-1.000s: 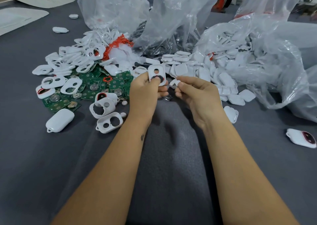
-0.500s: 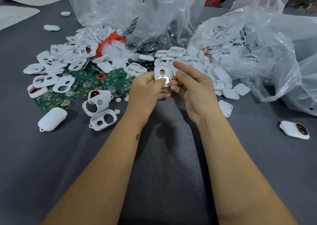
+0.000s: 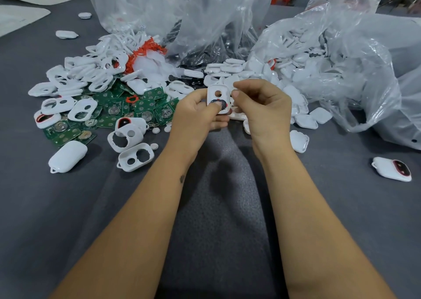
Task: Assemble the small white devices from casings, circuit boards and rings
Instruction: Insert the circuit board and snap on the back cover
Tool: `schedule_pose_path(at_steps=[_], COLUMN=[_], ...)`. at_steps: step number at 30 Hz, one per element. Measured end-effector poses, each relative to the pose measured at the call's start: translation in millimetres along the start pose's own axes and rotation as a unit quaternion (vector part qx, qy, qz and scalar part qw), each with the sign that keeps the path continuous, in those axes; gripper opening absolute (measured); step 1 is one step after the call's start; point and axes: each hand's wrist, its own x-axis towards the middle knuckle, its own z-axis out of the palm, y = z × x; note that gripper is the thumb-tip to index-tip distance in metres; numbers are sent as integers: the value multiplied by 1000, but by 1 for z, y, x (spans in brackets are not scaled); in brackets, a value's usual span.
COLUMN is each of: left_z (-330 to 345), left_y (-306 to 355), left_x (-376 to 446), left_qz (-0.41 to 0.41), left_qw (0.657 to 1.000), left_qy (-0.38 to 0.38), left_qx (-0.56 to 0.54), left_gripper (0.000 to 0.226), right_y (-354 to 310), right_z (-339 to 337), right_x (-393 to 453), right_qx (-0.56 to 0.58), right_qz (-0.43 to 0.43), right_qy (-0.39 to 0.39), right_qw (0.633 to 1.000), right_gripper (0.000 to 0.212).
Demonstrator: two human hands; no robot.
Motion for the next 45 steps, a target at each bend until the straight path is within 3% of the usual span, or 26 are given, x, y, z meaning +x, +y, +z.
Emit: schedule_pose_path(at_steps=[5,19,25,32,45], left_z=[1,2,2,1,2], left_y=[-1,0,0,0,-1], left_x=[0,-1,-1,-2,-3], left_qz=[0,5,2,5,-3], left_qw=[1000,1000,1000,999,1000], left_qy=[-4,-18,-27,-41,-27], left_qx=[-2,-5,4,5,-4], left_gripper=[20,20,22,27,20], right_y=[0,-1,0,6,8], right_z=[1,0,1,1,-1], right_x=[0,0,-2,-2,-7], right_qx=[-44,13,-91,-250,-381], right_qz=[11,13,-12,-79,-148], right_qy=[17,-6,-9,-22,-22], right_qw=[999,1000,996,965,912], right_gripper=[28,26,22,18,20])
